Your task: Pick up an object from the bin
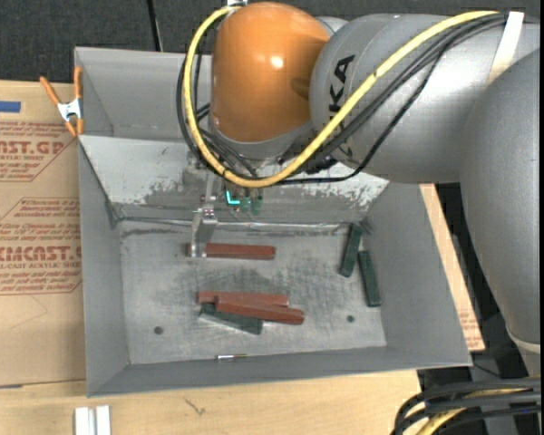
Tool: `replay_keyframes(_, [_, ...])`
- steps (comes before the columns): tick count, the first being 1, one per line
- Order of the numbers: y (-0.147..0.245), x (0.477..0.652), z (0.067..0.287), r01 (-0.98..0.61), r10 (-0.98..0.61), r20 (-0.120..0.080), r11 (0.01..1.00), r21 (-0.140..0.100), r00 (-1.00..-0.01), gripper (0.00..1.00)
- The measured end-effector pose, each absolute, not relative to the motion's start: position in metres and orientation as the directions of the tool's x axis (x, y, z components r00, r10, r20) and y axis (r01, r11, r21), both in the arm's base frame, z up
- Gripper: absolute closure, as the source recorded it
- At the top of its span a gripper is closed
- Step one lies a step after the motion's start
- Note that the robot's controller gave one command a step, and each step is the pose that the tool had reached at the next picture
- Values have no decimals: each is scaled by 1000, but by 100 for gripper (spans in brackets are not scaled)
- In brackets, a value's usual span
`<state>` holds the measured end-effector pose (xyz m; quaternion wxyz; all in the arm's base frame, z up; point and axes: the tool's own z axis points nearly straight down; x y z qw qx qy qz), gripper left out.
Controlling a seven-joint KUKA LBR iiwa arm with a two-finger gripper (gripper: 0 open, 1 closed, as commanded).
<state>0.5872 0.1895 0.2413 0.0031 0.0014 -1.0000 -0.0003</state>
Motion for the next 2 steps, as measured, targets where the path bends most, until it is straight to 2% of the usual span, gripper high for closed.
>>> replay_keyframes(1, [188,589,246,-1,-1,-2,1000,2,-1000,0])
replay_keyframes(2, [160,573,196,21,21,-7,1000,3,-1000,0])
